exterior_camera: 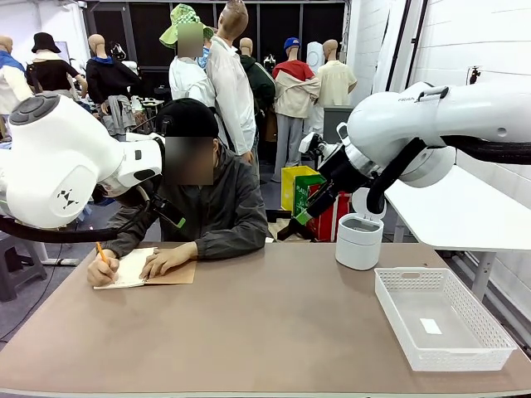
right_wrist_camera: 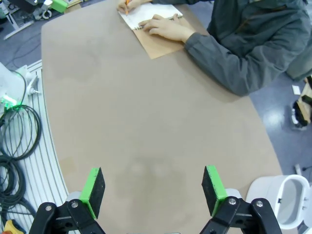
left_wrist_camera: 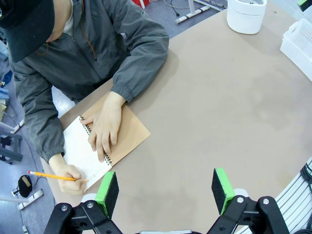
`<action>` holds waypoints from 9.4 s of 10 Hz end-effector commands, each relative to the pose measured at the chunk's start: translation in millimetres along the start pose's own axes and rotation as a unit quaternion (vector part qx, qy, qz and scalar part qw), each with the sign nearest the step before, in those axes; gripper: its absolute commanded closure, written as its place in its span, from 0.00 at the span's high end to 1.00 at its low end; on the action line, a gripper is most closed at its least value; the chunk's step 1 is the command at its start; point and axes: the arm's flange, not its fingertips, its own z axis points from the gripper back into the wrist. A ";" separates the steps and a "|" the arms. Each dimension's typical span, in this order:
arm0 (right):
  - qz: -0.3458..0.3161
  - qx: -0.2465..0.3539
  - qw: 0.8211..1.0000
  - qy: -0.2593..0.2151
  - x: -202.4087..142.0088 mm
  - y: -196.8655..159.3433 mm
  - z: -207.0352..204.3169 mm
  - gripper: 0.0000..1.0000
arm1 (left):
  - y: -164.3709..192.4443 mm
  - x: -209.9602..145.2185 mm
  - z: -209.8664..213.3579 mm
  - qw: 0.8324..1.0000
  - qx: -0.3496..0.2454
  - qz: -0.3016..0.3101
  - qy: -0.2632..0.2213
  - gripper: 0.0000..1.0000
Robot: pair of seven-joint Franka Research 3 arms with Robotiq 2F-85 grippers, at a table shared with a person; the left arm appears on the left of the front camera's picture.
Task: Sort the paper based on its condition.
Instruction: If a person hands you a paper, place it in the Organizing basket , and if it's crumpled, put it in the Trash can.
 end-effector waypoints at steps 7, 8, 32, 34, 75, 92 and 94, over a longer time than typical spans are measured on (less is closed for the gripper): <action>0.000 0.000 1.000 0.003 -1.4 -0.5 -0.9 1.00 | 0.6 -0.8 -0.3 1.000 0.002 0.001 0.000 1.00; 0.000 0.000 1.000 0.003 -1.4 -0.5 -0.9 1.00 | 0.6 -0.8 -0.3 1.000 0.002 0.001 0.000 1.00; 0.000 0.000 1.000 0.003 -1.4 -0.5 -0.9 1.00 | 0.6 -0.8 -0.3 1.000 0.002 0.001 0.000 1.00; 0.000 0.000 1.000 0.003 -1.4 -0.5 -0.9 1.00 | 0.6 -0.8 -0.3 1.000 0.002 0.001 0.000 1.00; 0.000 0.000 1.000 0.003 -1.4 -0.5 -0.9 1.00 | 0.6 -0.8 -0.3 1.000 0.002 0.001 0.000 1.00; 0.000 0.000 1.000 0.003 -1.4 -0.5 -0.9 1.00 | 0.6 -0.8 -0.3 1.000 0.002 0.001 0.000 1.00; 0.000 0.000 1.000 0.003 -1.4 -0.5 -0.9 1.00 | 0.6 -0.8 -0.3 1.000 0.002 0.001 0.000 1.00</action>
